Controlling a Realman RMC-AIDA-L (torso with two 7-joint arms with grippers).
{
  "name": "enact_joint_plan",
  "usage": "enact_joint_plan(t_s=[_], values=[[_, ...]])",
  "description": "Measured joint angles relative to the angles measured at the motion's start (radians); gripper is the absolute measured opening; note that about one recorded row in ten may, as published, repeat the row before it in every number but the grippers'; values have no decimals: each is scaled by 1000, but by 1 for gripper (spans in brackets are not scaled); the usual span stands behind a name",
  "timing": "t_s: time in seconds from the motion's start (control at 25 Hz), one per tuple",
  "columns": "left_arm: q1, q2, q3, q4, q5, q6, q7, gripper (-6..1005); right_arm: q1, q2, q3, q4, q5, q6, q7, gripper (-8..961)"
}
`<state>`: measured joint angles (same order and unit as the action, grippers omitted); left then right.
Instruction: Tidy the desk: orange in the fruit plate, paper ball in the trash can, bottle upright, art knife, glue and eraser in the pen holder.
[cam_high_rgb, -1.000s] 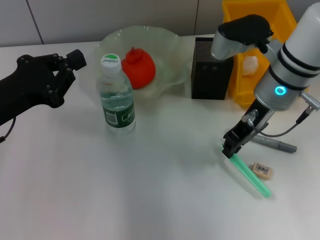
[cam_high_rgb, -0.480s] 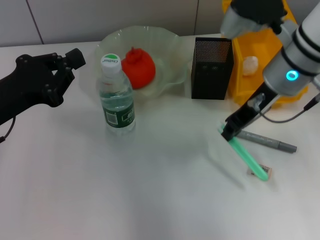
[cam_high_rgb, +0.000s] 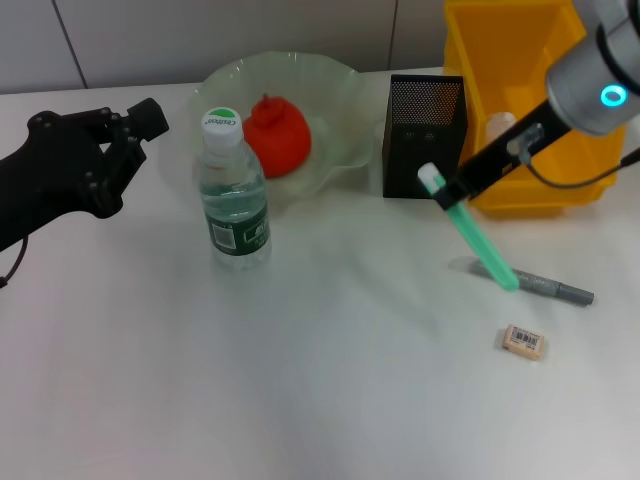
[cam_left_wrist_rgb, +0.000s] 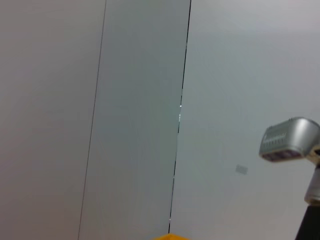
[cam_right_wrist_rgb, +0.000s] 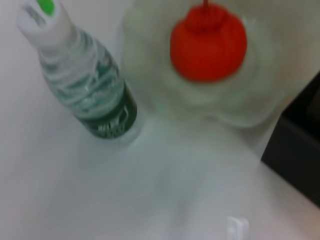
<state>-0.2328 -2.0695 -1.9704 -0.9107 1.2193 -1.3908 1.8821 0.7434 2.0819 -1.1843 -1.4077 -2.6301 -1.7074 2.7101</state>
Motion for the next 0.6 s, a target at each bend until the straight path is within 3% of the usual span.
enact_joint_plan(t_s=[0.24,0.6], values=[[10,-3,-9,0,-4,-12,0,-1,-25,-1,19,-136,2,12,1,147],[18,-2,-8,2,-14,-18,0,-1,-47,-3,77,-192,3,94,-44,148]])
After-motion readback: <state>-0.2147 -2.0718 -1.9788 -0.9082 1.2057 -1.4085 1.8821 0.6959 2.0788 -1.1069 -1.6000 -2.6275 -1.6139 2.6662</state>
